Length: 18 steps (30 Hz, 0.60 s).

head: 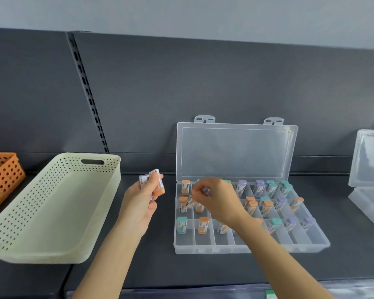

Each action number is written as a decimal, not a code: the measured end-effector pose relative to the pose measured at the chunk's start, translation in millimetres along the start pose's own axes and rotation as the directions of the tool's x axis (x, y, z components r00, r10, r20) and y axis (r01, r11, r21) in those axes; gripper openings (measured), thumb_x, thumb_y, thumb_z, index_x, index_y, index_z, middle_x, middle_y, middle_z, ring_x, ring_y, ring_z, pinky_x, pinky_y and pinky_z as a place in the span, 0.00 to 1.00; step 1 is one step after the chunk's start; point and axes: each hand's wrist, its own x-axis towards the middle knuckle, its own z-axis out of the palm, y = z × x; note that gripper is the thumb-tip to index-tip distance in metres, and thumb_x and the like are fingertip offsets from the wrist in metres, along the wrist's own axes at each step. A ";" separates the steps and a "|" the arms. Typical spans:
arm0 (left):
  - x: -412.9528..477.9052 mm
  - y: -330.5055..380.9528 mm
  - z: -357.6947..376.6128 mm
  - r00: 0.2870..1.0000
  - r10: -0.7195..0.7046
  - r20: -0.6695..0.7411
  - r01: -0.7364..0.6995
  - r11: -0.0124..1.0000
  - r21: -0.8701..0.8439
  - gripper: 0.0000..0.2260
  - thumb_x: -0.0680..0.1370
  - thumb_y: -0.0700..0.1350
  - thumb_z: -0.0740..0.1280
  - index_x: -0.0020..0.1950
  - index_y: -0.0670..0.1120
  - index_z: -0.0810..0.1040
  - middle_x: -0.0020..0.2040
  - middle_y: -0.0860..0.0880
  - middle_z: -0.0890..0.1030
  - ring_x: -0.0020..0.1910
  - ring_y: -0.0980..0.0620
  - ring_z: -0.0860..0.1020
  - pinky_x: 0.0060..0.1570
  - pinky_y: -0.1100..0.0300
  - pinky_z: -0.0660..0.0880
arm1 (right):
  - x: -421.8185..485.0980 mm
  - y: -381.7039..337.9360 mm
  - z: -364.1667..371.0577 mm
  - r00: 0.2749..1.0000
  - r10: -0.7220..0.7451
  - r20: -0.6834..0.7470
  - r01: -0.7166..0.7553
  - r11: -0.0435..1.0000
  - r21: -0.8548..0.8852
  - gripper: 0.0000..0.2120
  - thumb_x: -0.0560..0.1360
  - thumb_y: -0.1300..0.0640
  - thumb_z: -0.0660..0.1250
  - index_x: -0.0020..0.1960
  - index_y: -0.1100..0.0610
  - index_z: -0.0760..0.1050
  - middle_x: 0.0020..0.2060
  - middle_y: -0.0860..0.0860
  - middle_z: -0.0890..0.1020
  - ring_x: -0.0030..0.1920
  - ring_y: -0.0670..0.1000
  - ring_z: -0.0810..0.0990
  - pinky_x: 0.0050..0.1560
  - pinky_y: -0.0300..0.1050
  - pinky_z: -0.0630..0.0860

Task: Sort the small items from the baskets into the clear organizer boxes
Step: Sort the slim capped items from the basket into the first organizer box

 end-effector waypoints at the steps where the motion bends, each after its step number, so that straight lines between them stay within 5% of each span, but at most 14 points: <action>1: 1.9 -0.4 -0.5 1.000 0.006 -0.001 -0.006 1.000 0.014 0.10 0.76 0.52 0.67 0.50 0.47 0.82 0.41 0.49 0.77 0.38 0.56 0.71 0.28 0.66 0.60 | 1.8 -1.1 4.7 1.000 -0.018 0.026 0.019 0.999 -0.028 0.06 0.76 0.57 0.66 0.48 0.57 0.81 0.44 0.51 0.83 0.39 0.47 0.80 0.43 0.30 0.75; 6: 12.1 -5.5 -8.5 0.999 0.031 -0.024 -0.031 0.999 0.017 0.07 0.76 0.48 0.69 0.48 0.45 0.79 0.42 0.46 0.79 0.36 0.56 0.73 0.26 0.69 0.64 | 7.9 -4.8 24.0 0.990 -0.057 0.127 0.085 0.970 -0.229 0.09 0.78 0.54 0.63 0.49 0.58 0.80 0.43 0.53 0.83 0.41 0.52 0.81 0.48 0.45 0.81; 12: 22.2 -13.1 -17.5 0.999 0.052 -0.013 -0.052 0.997 0.051 0.05 0.75 0.45 0.71 0.43 0.44 0.79 0.39 0.46 0.76 0.34 0.55 0.68 0.31 0.64 0.63 | 13.3 -5.1 32.5 0.985 -0.080 0.153 0.139 0.892 -0.429 0.08 0.78 0.55 0.60 0.48 0.55 0.77 0.43 0.53 0.82 0.40 0.53 0.81 0.46 0.48 0.81; 18: 29.1 -17.7 -17.4 0.997 0.080 0.017 -0.081 0.990 0.117 0.06 0.74 0.44 0.72 0.40 0.44 0.78 0.36 0.48 0.74 0.35 0.54 0.65 0.32 0.62 0.62 | 14.5 -4.3 34.3 0.977 -0.135 0.163 0.192 0.890 -0.414 0.08 0.78 0.52 0.62 0.53 0.54 0.78 0.49 0.51 0.80 0.43 0.51 0.80 0.46 0.43 0.80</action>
